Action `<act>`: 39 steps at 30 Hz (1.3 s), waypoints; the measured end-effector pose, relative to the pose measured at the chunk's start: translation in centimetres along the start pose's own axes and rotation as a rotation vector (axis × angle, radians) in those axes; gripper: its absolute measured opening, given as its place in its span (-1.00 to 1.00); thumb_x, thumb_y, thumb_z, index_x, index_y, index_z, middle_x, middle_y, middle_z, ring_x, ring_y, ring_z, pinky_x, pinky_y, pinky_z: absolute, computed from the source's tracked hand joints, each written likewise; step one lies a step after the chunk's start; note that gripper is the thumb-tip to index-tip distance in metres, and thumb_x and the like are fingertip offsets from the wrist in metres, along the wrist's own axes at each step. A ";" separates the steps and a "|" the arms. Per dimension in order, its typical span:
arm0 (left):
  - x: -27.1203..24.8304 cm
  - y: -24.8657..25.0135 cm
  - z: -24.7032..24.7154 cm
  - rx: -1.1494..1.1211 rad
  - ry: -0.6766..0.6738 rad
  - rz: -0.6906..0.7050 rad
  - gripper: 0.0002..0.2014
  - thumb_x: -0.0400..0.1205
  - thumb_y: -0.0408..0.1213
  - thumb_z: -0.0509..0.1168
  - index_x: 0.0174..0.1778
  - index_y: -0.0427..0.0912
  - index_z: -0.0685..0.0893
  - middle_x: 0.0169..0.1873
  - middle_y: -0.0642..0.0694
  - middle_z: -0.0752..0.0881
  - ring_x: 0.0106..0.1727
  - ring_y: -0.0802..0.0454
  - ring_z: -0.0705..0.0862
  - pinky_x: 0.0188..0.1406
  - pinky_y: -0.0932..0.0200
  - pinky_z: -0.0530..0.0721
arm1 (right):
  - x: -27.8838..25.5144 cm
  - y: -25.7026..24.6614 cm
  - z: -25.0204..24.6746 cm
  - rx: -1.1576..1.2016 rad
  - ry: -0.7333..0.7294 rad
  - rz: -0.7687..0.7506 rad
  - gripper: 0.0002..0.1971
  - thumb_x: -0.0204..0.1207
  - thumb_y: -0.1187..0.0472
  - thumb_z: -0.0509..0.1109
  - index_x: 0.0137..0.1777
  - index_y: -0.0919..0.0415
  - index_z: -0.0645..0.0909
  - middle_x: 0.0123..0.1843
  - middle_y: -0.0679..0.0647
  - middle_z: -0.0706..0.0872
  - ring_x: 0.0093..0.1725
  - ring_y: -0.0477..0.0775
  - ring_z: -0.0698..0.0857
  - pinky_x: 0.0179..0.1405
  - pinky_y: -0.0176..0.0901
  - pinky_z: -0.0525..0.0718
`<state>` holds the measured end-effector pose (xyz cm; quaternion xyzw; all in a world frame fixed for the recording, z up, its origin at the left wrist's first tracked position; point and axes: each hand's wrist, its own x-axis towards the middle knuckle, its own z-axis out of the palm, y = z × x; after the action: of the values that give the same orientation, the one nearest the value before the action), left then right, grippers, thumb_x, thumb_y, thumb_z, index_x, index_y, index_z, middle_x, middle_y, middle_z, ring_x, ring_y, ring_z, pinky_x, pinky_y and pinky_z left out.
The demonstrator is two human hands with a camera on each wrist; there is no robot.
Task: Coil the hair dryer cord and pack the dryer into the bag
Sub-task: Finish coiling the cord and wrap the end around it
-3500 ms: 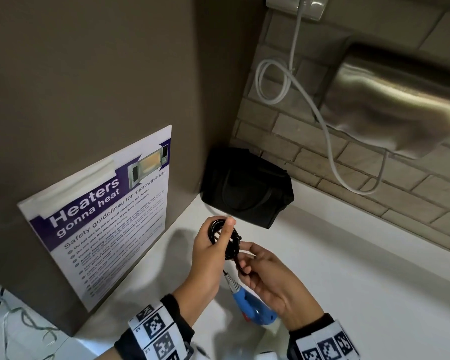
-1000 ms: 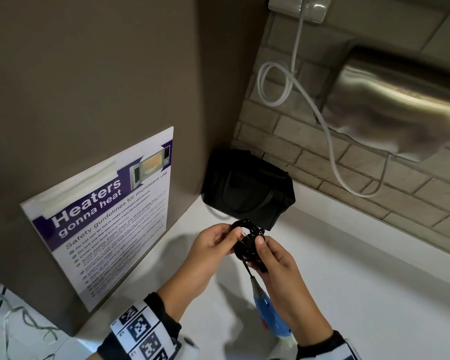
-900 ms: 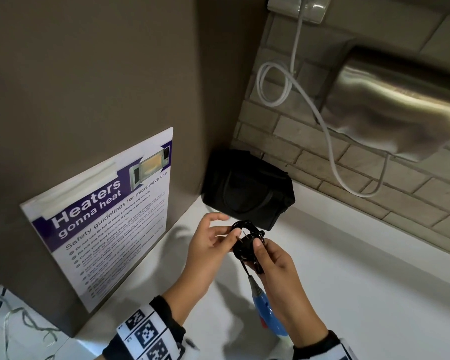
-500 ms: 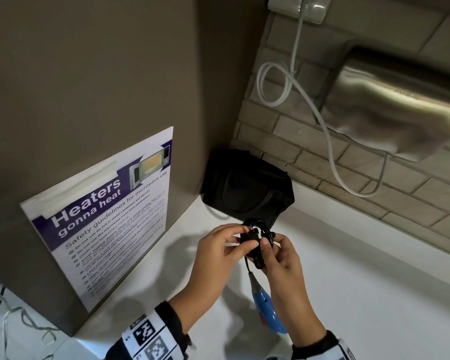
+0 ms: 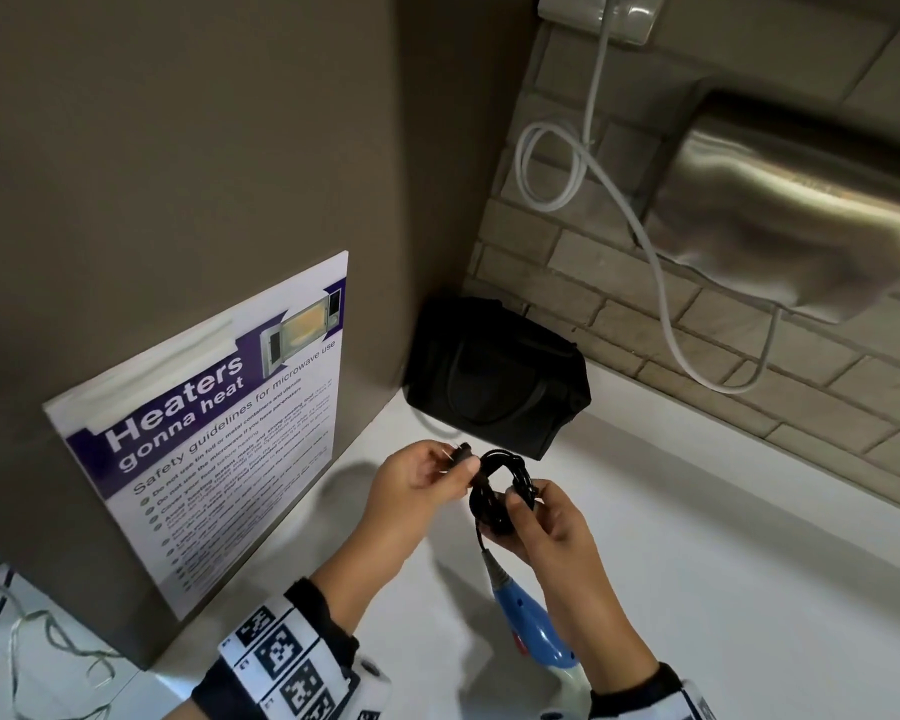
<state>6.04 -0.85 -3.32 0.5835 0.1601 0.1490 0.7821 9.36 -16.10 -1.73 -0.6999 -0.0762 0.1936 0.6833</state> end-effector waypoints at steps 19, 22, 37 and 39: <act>-0.8 0.0 1.4 0.197 -0.159 -0.040 -0.76 0.69 -0.10 0.20 0.04 0.00 0.77 -0.06 -0.05 0.83 0.01 0.00 0.79 0.07 0.08 0.74 | -1.0 -1.7 -0.9 -0.011 -0.290 0.067 -0.47 0.56 0.25 0.39 0.47 -0.18 0.39 0.22 0.23 0.68 0.13 0.23 0.78 0.13 0.12 0.75; -1.6 0.2 1.9 0.263 -0.247 -0.058 -0.74 0.70 -0.07 0.17 0.13 0.02 0.74 -0.03 0.01 0.81 0.02 0.12 0.76 0.11 0.12 0.73 | -0.2 -1.6 -0.8 -0.087 -0.167 0.046 -0.63 0.55 0.07 0.35 0.36 -0.02 0.56 0.08 0.15 0.76 0.03 0.22 0.81 0.06 0.14 0.78; -1.8 -0.8 2.1 0.172 -0.365 -0.167 -0.83 0.63 -0.33 0.31 0.10 -0.24 0.71 -0.11 -0.09 0.85 -0.03 0.12 0.80 -0.18 0.40 0.64 | 2.2 -2.1 -2.2 -0.173 0.144 -0.094 -0.75 0.42 0.16 0.54 -0.42 0.21 0.64 -0.37 0.06 0.69 -0.33 -0.10 0.65 -0.24 -0.31 0.53; -1.7 -0.8 2.2 0.152 -0.388 -0.165 -0.82 0.65 -0.36 0.28 0.12 -0.28 0.69 -0.10 -0.13 0.84 -0.02 0.09 0.81 -0.14 0.39 0.67 | 2.6 -1.7 -2.7 -0.120 0.167 -0.078 -0.69 0.42 0.14 0.54 -0.35 0.40 0.62 -0.36 0.13 0.66 -0.33 -0.04 0.62 -0.20 -0.22 0.55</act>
<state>5.48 -3.63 -3.37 0.6435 0.0647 -0.0431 0.7615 13.07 -17.58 -0.50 -0.7497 -0.0578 0.1030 0.6511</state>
